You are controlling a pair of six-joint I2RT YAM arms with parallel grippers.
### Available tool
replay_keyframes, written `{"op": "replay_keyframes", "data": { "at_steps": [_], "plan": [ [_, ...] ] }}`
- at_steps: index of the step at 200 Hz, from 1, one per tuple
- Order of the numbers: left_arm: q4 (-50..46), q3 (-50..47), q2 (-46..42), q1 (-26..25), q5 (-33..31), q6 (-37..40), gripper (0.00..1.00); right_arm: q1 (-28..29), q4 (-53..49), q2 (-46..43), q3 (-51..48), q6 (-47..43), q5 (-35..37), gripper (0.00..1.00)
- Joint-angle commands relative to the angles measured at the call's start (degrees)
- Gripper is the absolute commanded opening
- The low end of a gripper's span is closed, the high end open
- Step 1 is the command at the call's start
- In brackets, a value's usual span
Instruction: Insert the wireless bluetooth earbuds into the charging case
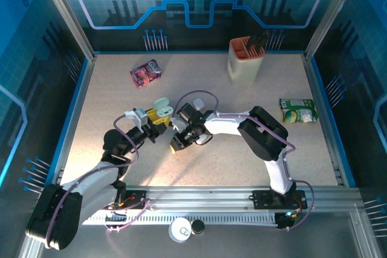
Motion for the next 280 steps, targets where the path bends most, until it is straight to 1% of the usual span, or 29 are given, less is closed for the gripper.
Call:
{"op": "replay_keyframes", "data": {
  "at_steps": [1,23,44,59,72,86,98,108,133,150,180,195,218,239,261,280],
  "plan": [
    [2.5,0.7,0.4,0.5,1.2,2.1,0.37,0.3,-0.9,-2.8,-1.0,1.8,3.8,0.14],
    [4.1,-0.1,0.2,0.5,0.4,2.9,0.37,-0.3,0.7,-7.8,-3.5,3.6,8.9,0.14],
    [4.9,-0.3,0.1,0.5,0.2,3.4,0.37,-1.9,3.3,-13.5,-7.5,7.8,14.9,0.16],
    [4.9,-0.2,0.1,0.5,0.2,3.6,0.37,-2.6,6.0,-18.4,-11.7,12.8,24.4,0.14],
    [4.8,-0.1,0.3,0.5,0.5,3.6,0.37,-3.0,7.0,-22.0,-14.2,14.5,29.5,0.15],
    [4.6,0.1,0.8,0.4,1.0,3.7,0.38,-3.3,5.1,-24.6,-15.5,17.0,36.1,0.15],
    [4.6,0.3,1.3,0.4,1.5,3.9,0.38,-3.7,2.6,-25.6,-15.6,17.4,40.1,0.15],
    [4.5,0.5,1.9,0.3,1.9,4.0,0.38,-3.8,-0.6,-25.5,-15.1,18.1,44.7,0.14],
    [2.2,1.5,3.8,-0.3,3.1,5.6,0.37,-3.8,-9.3,-24.5,-12.6,18.7,52.5,0.11],
    [-0.9,2.1,5.3,-2.3,2.2,8.9,0.37,-3.8,-12.3,-24.4,-12.0,20.1,54.8,0.10],
    [-4.8,2.8,7.8,-6.7,-1.5,14.7,0.37,-3.8,-12.6,-25.6,-13.3,21.5,56.0,0.10],
    [-4.9,3.2,9.6,-8.3,-2.8,16.3,0.38,-3.8,-12.8,-26.6,-13.7,22.0,56.3,0.10],
    [-0.9,3.6,14.3,-10.0,-3.6,16.6,0.38,-3.8,-12.8,-29.2,-14.6,23.2,57.0,0.10],
    [5.1,4.1,19.8,-11.0,-3.7,15.7,0.37,-3.9,-13.6,-31.0,-14.6,24.6,57.3,0.10],
    [11.7,4.8,25.1,-11.6,-3.5,14.0,0.37,-4.5,-17.3,-31.1,-13.1,28.4,57.3,0.09],
    [14.4,5.9,28.0,-12.2,-3.3,13.2,0.37,-5.1,-20.0,-30.6,-11.9,31.2,56.6,0.09]
  ]
}}
